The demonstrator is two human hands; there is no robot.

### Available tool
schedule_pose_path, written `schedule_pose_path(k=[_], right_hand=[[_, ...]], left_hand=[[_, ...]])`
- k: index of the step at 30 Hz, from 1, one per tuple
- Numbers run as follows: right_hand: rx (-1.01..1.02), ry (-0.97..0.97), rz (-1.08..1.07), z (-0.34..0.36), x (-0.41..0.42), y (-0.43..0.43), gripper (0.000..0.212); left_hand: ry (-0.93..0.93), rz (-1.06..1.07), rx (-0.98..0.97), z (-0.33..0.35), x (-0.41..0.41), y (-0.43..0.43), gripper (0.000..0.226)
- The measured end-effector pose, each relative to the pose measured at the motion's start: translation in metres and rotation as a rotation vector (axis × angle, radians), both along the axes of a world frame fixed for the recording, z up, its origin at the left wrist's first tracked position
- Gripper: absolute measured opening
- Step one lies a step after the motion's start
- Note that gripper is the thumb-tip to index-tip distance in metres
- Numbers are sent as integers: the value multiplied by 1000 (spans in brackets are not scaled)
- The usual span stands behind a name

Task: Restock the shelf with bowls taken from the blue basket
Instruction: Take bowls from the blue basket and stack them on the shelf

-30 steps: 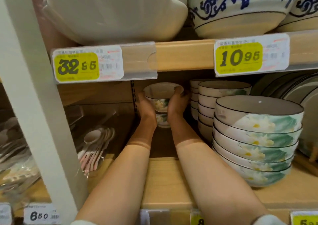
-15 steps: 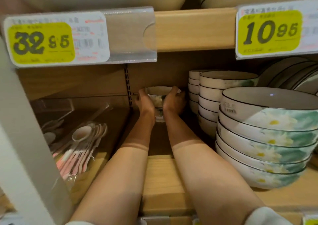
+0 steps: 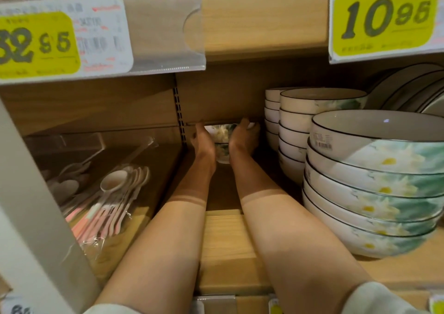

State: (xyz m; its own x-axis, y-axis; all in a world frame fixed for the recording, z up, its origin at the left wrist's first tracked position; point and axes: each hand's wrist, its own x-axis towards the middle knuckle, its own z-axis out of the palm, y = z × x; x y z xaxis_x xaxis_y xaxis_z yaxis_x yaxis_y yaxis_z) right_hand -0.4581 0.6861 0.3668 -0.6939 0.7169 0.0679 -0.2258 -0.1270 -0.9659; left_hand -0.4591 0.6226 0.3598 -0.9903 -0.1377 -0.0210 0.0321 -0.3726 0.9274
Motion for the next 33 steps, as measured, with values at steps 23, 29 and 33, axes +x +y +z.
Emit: schedule_pose_path(k=[23, 29, 33], right_hand=[[183, -3, -29, -10, 2, 1, 50], [140, 9, -16, -6, 7, -1, 55], [92, -65, 36, -7, 27, -9, 65]], left_hand=[[53, 8, -102, -4, 4, 2, 62], [49, -11, -52, -2, 7, 5, 64], [38, 66, 5, 5, 16, 6, 60]])
